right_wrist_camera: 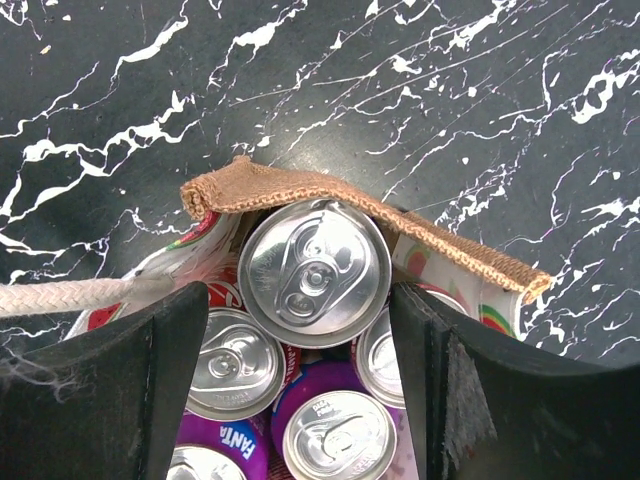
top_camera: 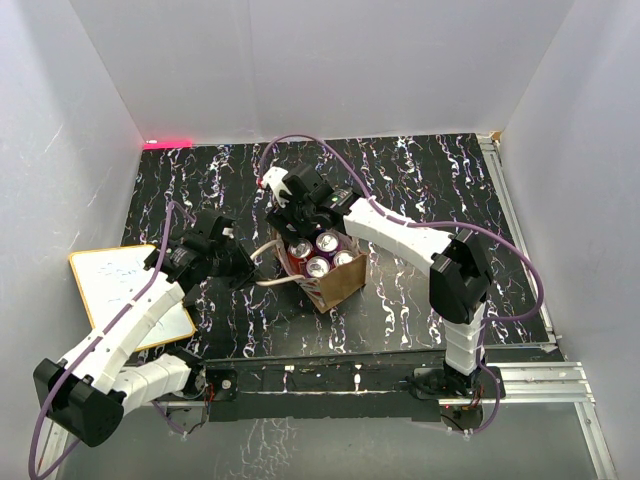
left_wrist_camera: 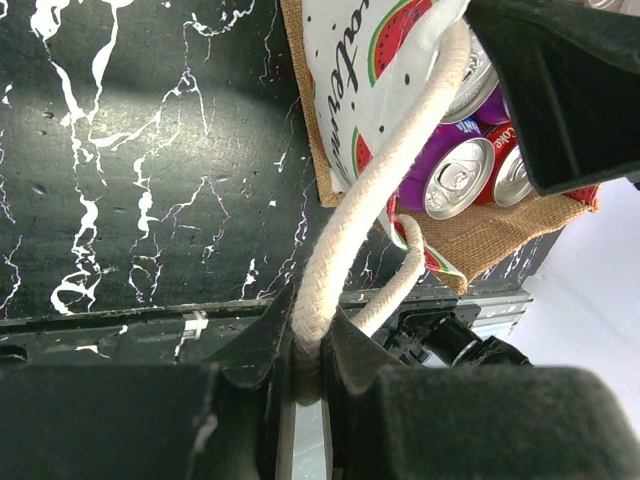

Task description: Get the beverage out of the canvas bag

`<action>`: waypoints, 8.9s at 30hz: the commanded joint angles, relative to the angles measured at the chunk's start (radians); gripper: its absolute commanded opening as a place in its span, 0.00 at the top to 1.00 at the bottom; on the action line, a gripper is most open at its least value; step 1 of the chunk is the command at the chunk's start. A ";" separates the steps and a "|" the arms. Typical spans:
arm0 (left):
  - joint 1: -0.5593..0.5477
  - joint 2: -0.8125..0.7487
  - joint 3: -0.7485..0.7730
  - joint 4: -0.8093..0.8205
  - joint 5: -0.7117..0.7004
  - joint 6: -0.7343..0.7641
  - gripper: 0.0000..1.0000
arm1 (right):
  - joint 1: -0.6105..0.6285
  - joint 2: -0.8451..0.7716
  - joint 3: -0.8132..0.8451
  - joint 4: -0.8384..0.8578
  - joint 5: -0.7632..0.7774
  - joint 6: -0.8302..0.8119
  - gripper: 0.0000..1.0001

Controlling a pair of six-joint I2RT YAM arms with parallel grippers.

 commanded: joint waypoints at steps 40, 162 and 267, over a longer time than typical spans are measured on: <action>0.033 0.018 0.083 -0.127 0.009 0.001 1.00 | -0.003 0.160 0.142 0.052 -0.025 0.048 0.45; 0.036 -0.027 -0.082 0.156 0.272 0.056 1.00 | -0.454 -0.847 -0.712 -0.040 -0.324 0.707 0.04; 0.035 -0.012 -0.146 0.164 0.353 0.065 1.00 | -0.577 -0.758 -0.273 -0.021 -0.010 0.697 0.92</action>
